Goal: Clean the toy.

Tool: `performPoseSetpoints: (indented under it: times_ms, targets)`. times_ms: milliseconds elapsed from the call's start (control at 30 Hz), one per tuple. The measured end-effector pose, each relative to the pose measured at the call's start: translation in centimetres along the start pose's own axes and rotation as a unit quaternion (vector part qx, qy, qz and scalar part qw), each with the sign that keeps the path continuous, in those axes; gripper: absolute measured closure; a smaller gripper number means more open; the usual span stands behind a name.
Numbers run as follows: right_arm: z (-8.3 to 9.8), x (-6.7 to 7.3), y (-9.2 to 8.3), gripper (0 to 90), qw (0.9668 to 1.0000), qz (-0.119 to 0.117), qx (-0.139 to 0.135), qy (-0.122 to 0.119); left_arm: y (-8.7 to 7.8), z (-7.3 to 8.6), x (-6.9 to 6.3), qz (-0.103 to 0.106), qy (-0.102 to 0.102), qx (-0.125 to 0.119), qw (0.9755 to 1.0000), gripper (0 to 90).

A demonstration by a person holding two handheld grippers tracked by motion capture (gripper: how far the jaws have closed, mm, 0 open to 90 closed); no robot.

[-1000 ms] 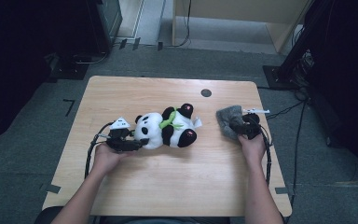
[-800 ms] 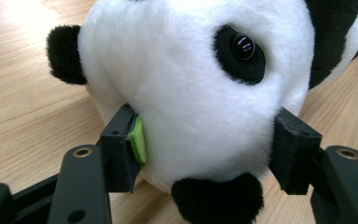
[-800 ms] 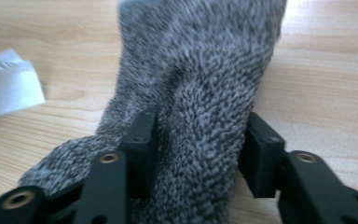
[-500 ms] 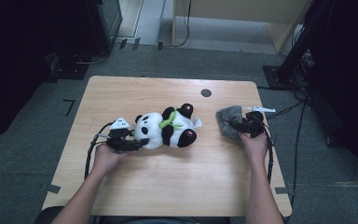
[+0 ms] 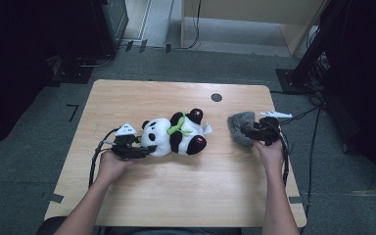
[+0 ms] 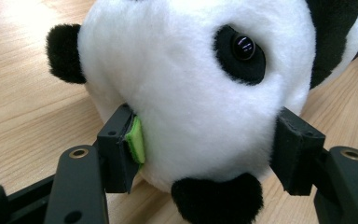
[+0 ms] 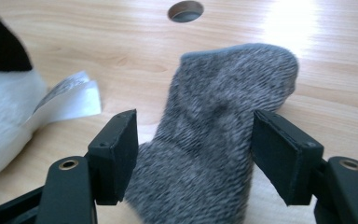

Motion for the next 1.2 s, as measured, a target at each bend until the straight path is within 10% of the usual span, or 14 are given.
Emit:
performPoseSetpoints:
  times_ms: [1200]
  targets:
    - [0.9, 11.9, -2.6, 33.9, 0.9889, -0.119, -0.011, -0.089, 0.0, 0.0, 0.0, 0.001, -0.004, -0.001, 1.0000, 33.2]
Point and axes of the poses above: each handheld gripper's, and its own axes: y roughly forward along the jaws, z roughly out of its underside, x roughly to its left, the point moved 8 cm from there along y, roughly forward along the jaws, and after that the axes turned 4 degrees about y, right-handed, at the moved point
